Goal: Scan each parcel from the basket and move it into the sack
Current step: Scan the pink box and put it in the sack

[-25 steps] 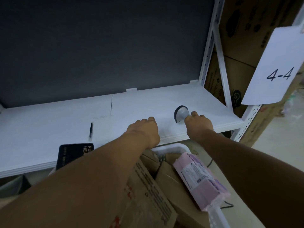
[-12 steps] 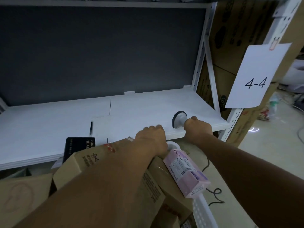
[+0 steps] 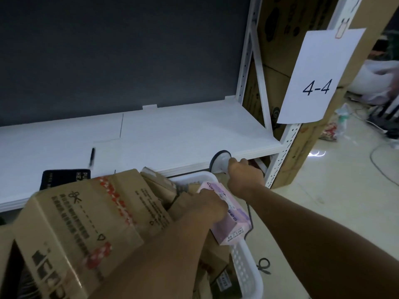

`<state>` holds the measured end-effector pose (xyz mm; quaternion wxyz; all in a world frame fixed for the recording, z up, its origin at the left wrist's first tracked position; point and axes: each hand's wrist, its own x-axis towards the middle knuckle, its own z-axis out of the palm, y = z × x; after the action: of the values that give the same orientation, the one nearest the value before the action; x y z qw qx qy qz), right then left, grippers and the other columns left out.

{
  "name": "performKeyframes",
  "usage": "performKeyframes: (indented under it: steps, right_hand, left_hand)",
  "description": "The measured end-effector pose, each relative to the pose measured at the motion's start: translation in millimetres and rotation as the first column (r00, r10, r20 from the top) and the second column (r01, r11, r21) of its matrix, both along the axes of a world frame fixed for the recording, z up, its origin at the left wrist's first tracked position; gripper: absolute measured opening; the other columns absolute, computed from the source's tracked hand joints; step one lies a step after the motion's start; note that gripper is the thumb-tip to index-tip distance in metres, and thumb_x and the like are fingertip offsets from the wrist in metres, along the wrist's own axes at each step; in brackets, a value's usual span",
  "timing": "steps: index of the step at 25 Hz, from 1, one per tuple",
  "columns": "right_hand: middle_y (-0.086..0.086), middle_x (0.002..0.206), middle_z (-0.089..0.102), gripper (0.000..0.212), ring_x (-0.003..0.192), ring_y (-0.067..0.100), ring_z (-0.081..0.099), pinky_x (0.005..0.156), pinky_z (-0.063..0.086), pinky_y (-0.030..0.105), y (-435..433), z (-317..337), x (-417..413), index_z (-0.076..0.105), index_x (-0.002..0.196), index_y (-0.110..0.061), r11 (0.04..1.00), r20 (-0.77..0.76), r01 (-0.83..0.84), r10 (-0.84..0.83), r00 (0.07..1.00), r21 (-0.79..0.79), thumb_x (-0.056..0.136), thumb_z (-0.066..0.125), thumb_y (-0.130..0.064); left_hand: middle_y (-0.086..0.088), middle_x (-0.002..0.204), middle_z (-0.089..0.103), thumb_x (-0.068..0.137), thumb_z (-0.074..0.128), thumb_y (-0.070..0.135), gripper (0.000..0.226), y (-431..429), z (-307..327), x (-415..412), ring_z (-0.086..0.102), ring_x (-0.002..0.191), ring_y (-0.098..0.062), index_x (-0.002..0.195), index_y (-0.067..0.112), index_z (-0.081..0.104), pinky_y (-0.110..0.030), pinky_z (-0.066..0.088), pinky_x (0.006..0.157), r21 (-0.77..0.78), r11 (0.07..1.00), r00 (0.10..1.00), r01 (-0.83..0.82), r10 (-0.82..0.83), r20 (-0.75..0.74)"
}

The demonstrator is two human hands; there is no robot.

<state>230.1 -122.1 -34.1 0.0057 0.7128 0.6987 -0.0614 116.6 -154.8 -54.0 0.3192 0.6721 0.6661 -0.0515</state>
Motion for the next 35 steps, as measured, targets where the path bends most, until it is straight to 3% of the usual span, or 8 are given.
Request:
performKeyframes:
  steps: [8, 14, 19, 23, 26, 29, 32, 35]
  right_hand:
    - [0.013, 0.128, 0.052, 0.041, 0.109, 0.029, 0.060, 0.085, 0.048, 0.037, 6, -40, 11, 0.049, 0.129, -0.011, 0.987, -0.181, 0.082, -0.106, 0.978, -0.139, 0.092, 0.062, -0.022]
    - [0.008, 0.102, 0.055, 0.036, 0.099, 0.025, 0.058, 0.074, 0.044, 0.030, 16, -57, 11, 0.057, 0.121, -0.002, 0.967, -0.329, 0.095, -0.172, 0.928, -0.237, 0.094, 0.063, -0.024]
    - [0.010, 0.082, 0.056, 0.016, 0.081, 0.026, 0.061, 0.060, 0.046, 0.030, 17, -65, 13, 0.061, 0.108, 0.004, 0.923, -0.563, 0.208, -0.365, 0.741, -0.325, 0.099, 0.054, -0.008]
    - [0.008, 0.077, 0.057, 0.024, 0.068, 0.019, 0.056, 0.060, 0.047, 0.030, 11, -61, 12, 0.052, 0.079, -0.011, 0.906, -0.595, 0.252, -0.415, 0.688, -0.341, 0.102, 0.051, -0.011]
    - [0.015, 0.096, 0.063, 0.010, 0.085, 0.026, 0.064, 0.074, 0.055, 0.039, 9, -54, 12, 0.056, 0.097, -0.007, 0.911, -0.676, 0.247, -0.411, 0.612, -0.330, 0.102, 0.050, -0.014]
    - [0.019, 0.113, 0.061, 0.035, 0.097, 0.030, 0.064, 0.067, 0.057, 0.040, 4, -33, 7, 0.038, 0.129, 0.000, 0.892, -0.710, 0.274, -0.451, 0.541, -0.359, 0.102, 0.052, -0.018]
    - [0.014, 0.101, 0.057, 0.035, 0.085, 0.024, 0.060, 0.056, 0.049, 0.035, -8, -9, 2, 0.033, 0.130, -0.002, 0.896, -0.735, 0.272, -0.443, 0.514, -0.350, 0.103, 0.050, -0.017]
    - [0.014, 0.100, 0.057, 0.037, 0.086, 0.027, 0.060, 0.061, 0.052, 0.038, -20, 18, -2, 0.034, 0.130, -0.003, 0.909, -0.759, 0.306, -0.407, 0.508, -0.282, 0.102, 0.051, -0.020]
  left_hand:
    - [-0.010, 0.126, 0.064, 0.093, 0.064, 0.053, 0.056, 1, -50, 19, 0.061, 0.114, -0.027, 0.135, 0.017, 0.054, -0.040, 0.055, 0.099, -0.180, 0.950, 0.915, -0.255, 0.298, 0.274]
    - [-0.008, 0.122, 0.063, 0.089, 0.068, 0.051, 0.054, 7, -59, 13, 0.060, 0.112, -0.025, 0.132, 0.021, 0.053, -0.040, 0.053, 0.102, -0.205, 0.948, 0.926, -0.242, 0.289, 0.242]
    - [-0.004, 0.116, 0.063, 0.021, 0.075, 0.063, 0.119, 20, -95, 16, 0.060, 0.104, -0.025, 0.132, 0.026, 0.053, -0.042, 0.056, 0.092, -0.261, 0.887, 0.854, -0.380, 0.445, 0.270]
    - [-0.005, 0.115, 0.063, 0.007, 0.075, 0.050, 0.133, 30, -123, 13, 0.060, 0.103, -0.028, 0.135, 0.024, 0.049, -0.044, 0.057, 0.088, -0.293, 0.807, 0.743, -0.512, 0.587, 0.320]
    - [-0.007, 0.114, 0.063, 0.021, 0.086, 0.038, 0.119, 13, -73, 6, 0.061, 0.101, -0.028, 0.132, 0.022, 0.049, -0.043, 0.058, 0.085, -0.297, 0.787, 0.668, -0.541, 0.616, 0.418]
    - [-0.007, 0.101, 0.070, 0.049, 0.090, 0.024, 0.075, 3, -35, -3, 0.067, 0.089, -0.025, 0.117, 0.022, 0.057, -0.035, 0.059, 0.071, -0.306, 0.770, 0.612, -0.560, 0.634, 0.474]
    - [-0.006, 0.091, 0.076, 0.018, 0.087, 0.026, 0.094, 0, -20, -17, 0.075, 0.078, -0.031, 0.108, 0.025, 0.064, -0.045, 0.063, 0.068, -0.324, 0.757, 0.568, -0.567, 0.645, 0.512]
    - [-0.012, 0.098, 0.075, 0.017, 0.081, 0.016, 0.099, -6, 8, -31, 0.075, 0.081, -0.037, 0.114, 0.015, 0.066, -0.053, 0.063, 0.068, -0.360, 0.753, 0.525, -0.551, 0.648, 0.552]
